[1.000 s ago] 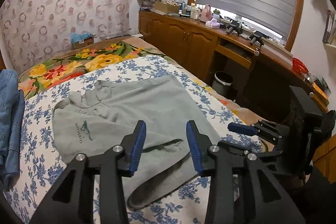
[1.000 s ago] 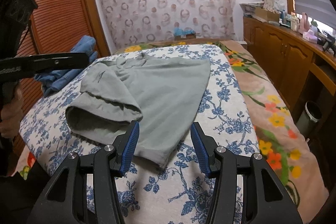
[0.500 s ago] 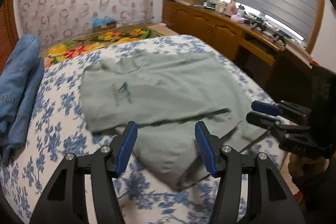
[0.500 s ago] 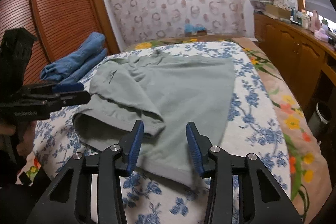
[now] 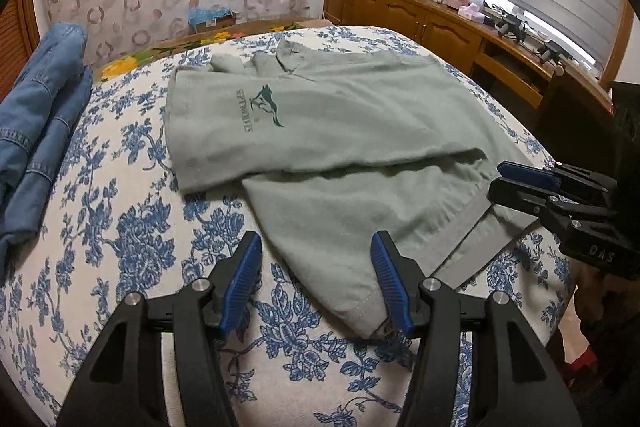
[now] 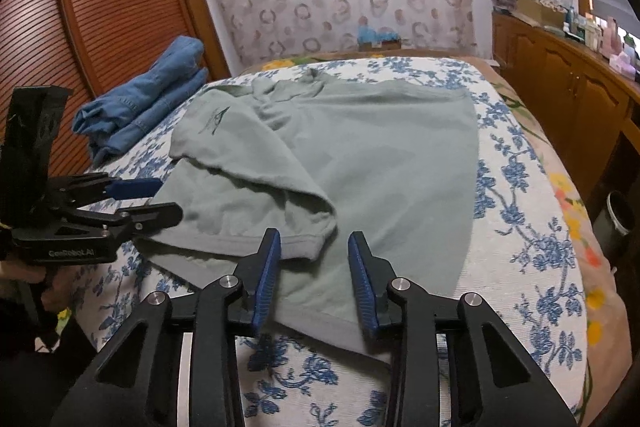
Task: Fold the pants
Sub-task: 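Close the right gripper on the opposite side edge of the shirt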
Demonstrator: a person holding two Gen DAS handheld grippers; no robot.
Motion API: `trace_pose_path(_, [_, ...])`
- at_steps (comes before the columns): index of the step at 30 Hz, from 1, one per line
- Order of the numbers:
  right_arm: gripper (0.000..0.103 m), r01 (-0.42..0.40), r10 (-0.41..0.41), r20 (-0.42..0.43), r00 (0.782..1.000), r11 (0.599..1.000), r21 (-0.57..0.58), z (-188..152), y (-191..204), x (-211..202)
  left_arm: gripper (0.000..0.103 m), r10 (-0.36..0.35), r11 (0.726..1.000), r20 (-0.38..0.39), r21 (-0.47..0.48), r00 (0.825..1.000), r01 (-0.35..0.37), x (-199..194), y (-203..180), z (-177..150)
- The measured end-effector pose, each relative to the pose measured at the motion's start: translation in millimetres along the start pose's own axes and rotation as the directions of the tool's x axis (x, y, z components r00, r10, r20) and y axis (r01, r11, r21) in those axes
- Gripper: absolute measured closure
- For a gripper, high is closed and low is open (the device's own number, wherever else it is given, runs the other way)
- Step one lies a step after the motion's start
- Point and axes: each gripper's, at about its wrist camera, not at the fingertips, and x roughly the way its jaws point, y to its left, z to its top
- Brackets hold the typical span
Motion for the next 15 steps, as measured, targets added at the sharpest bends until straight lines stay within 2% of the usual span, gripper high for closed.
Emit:
trace_pose_path(2, [0.075,-0.005,0.005,-0.008,1.0,1.0,-0.006,0,3,3,0.047,-0.004,1.0,0.002,-0.003,1.0,0.004,0,0,-1])
trace_pose_path(4, [0.088,-0.007,0.007,-0.011,1.0,1.0,-0.017,1,7,5,0.047,-0.003,1.0,0.007,-0.005,1.0,0.003,-2,1,-1])
trace_pose_path(7, [0.097,-0.016,0.016,0.008,1.0,1.0,-0.025,3,8,1,0.047,-0.004,1.0,0.022,-0.008,1.0,0.004,-5,2,0])
trace_pose_path(15, [0.099,-0.008,0.012,0.097,0.995,0.999,-0.043,15,8,-32,0.047,-0.009,1.0,0.071,-0.015,0.997,0.011,-21,2,5])
